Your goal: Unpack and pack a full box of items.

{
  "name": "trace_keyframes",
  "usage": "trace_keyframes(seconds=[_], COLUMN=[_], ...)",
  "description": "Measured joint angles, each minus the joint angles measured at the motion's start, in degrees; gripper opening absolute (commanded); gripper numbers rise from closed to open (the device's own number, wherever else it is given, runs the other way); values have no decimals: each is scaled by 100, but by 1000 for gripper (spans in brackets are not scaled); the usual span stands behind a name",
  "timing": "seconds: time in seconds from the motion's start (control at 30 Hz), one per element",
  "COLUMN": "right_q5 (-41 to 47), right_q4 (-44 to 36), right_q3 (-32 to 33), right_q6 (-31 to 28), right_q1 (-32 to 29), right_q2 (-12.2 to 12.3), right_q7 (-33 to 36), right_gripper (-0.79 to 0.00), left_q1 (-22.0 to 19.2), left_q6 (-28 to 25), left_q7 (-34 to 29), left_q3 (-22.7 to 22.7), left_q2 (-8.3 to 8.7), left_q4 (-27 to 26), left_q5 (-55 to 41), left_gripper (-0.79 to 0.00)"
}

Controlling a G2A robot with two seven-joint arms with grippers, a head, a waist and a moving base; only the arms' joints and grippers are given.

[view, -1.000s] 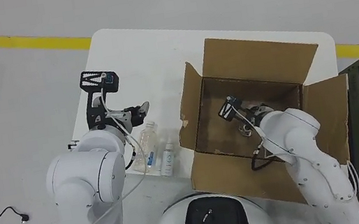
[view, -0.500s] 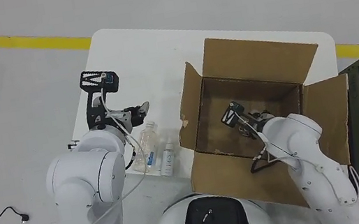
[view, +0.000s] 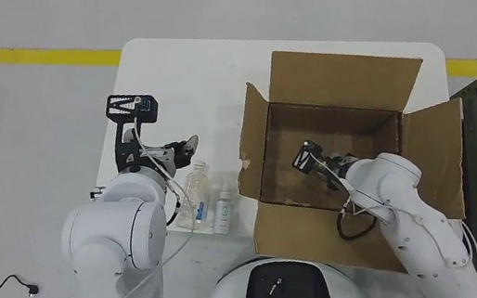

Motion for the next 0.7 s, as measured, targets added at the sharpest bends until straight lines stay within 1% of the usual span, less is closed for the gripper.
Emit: trace_keyframes(seconds=[0.2, 0.43, 0.7], right_q5=[-2, 34, 57], right_q4=[159, 394, 687], right_q3=[-12, -71, -179], right_q6=[46, 101, 162], right_q1=[31, 125, 266], right_q2=[14, 17, 13], right_q7=[-49, -121, -238], right_gripper=[-523, -560, -542], left_q1=[0, 0, 0], left_q6=[0, 0, 0], left_q7=[0, 0, 0], left_q3=[0, 0, 0], left_q2=[0, 0, 0], left_q4=[0, 0, 0], left_q5=[0, 0, 0], left_gripper=[0, 0, 0])
